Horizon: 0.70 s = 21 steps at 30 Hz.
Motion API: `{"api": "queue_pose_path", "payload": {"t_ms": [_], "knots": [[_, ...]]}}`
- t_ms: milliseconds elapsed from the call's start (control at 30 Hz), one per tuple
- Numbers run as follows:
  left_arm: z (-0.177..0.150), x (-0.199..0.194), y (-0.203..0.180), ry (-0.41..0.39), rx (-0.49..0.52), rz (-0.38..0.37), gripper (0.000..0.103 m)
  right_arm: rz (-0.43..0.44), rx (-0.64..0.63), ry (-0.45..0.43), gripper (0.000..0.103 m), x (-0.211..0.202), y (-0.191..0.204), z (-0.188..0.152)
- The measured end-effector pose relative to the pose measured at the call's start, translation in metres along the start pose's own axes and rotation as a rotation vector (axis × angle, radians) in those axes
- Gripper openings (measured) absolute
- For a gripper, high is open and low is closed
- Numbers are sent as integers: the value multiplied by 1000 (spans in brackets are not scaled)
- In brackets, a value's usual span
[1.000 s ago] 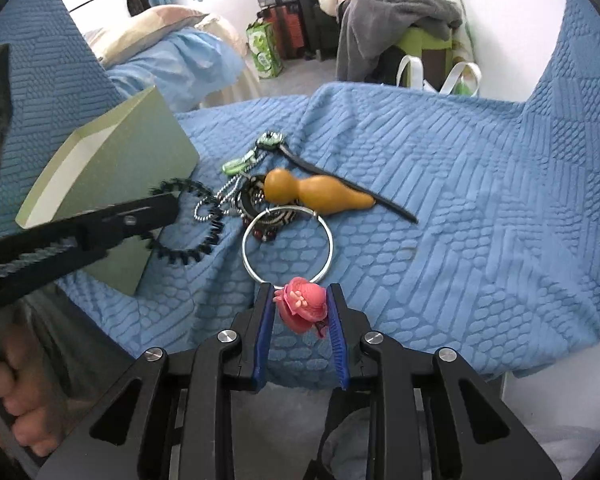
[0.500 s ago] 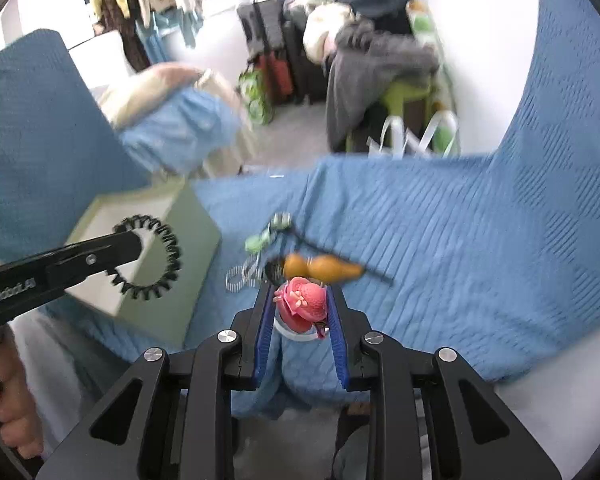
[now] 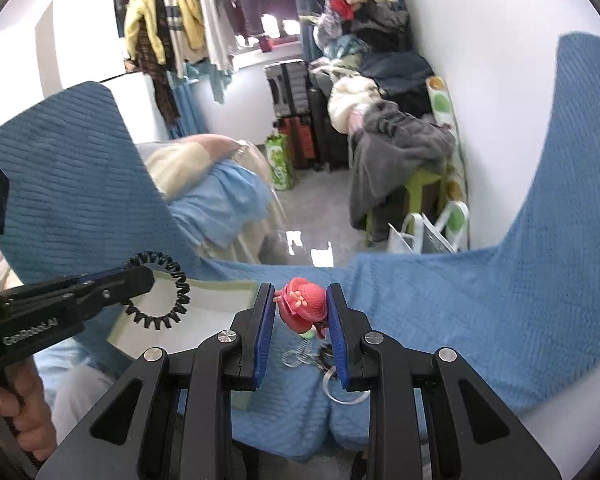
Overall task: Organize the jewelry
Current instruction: 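Carry the clip and hair tie into the green box and open both tools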
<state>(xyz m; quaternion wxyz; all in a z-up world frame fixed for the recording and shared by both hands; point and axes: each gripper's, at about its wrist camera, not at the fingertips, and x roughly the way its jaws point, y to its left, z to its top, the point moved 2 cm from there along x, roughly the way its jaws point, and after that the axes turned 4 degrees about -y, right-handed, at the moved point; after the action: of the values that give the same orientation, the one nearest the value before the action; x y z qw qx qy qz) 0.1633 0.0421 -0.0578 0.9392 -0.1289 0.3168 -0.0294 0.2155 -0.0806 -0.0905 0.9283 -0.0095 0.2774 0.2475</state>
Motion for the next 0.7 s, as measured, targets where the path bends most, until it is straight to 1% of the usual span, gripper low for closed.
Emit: {"api": "queue_pose_path", "payload": {"t_ms": [133,333,433,533,633,700], "knots": [[3,-14,22,-30,25,40,9,32,-37,-5,23,4,28,12],[2,-22,61,-57,-18,81,9,60,-83,5,23,18,62,18],[-6,-16,84,-41,-50,106,9,71,-98,32,23,33,79,15],[-18,-4,108,4,-94,131,9,78,-122,74,23,51,89,7],[-31,11,136,47,-154,171,9,87,-140,141,23,75,99,-3],[-36,17,146,57,-178,172,9,92,-139,176,23,87,101,-11]]}}
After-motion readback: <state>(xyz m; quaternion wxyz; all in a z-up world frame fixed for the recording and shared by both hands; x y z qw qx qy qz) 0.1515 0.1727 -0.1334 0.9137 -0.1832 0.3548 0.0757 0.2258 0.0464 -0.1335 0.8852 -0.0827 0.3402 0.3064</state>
